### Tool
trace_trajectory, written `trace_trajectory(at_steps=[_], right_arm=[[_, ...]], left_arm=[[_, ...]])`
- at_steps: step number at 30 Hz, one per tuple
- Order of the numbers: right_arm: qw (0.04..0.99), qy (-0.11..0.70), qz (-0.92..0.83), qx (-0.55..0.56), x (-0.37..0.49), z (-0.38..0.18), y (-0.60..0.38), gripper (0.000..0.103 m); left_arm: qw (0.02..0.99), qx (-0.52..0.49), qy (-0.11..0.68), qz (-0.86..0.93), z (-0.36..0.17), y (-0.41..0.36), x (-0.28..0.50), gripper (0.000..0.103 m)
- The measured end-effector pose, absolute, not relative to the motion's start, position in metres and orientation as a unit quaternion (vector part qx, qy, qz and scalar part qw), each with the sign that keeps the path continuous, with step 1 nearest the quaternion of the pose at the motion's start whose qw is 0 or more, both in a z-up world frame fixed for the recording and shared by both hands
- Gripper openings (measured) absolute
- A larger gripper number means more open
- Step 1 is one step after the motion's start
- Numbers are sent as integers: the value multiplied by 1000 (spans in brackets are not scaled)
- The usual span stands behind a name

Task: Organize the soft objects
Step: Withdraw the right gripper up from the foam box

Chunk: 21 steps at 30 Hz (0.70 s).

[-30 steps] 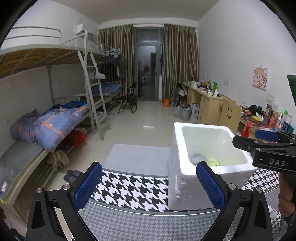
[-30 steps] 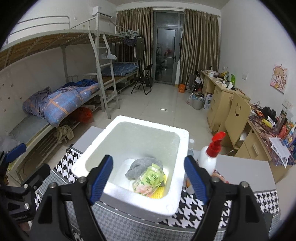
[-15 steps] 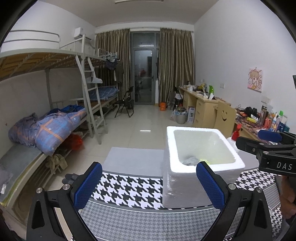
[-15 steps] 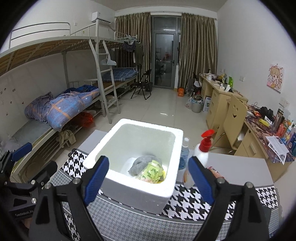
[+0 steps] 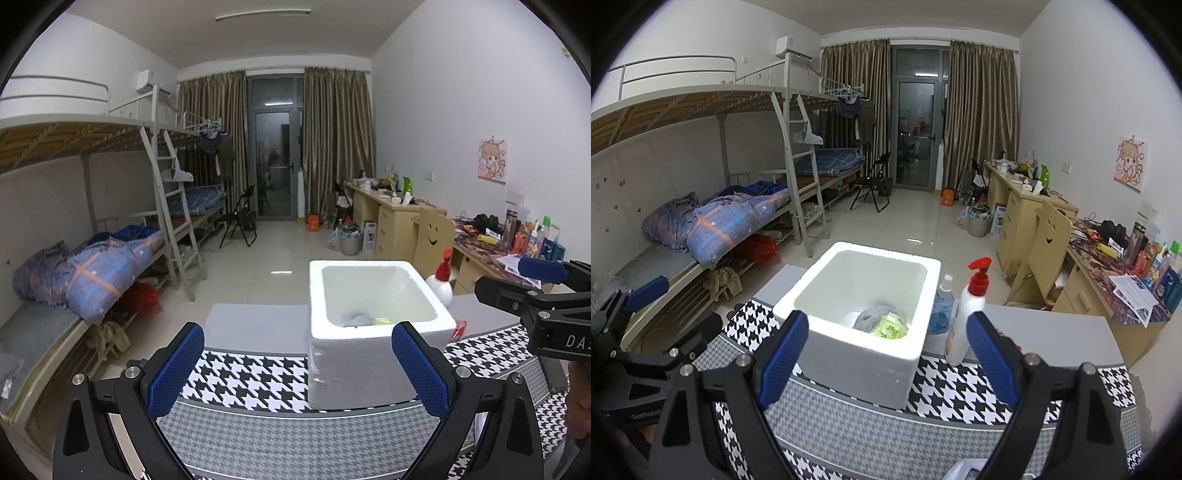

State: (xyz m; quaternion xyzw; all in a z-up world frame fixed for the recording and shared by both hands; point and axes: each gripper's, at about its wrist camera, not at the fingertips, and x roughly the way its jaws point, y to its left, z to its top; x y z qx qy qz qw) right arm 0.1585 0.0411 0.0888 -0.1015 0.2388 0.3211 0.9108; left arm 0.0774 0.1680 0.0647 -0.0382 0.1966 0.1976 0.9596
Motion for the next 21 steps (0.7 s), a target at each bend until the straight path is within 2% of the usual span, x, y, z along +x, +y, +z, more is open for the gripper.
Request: trace_trajectory(at_steps=[21], right_arm=[[922, 216, 309, -88, 127, 90, -4, 90]], left_arm=[[971, -28, 174, 161, 73, 132, 51, 102]])
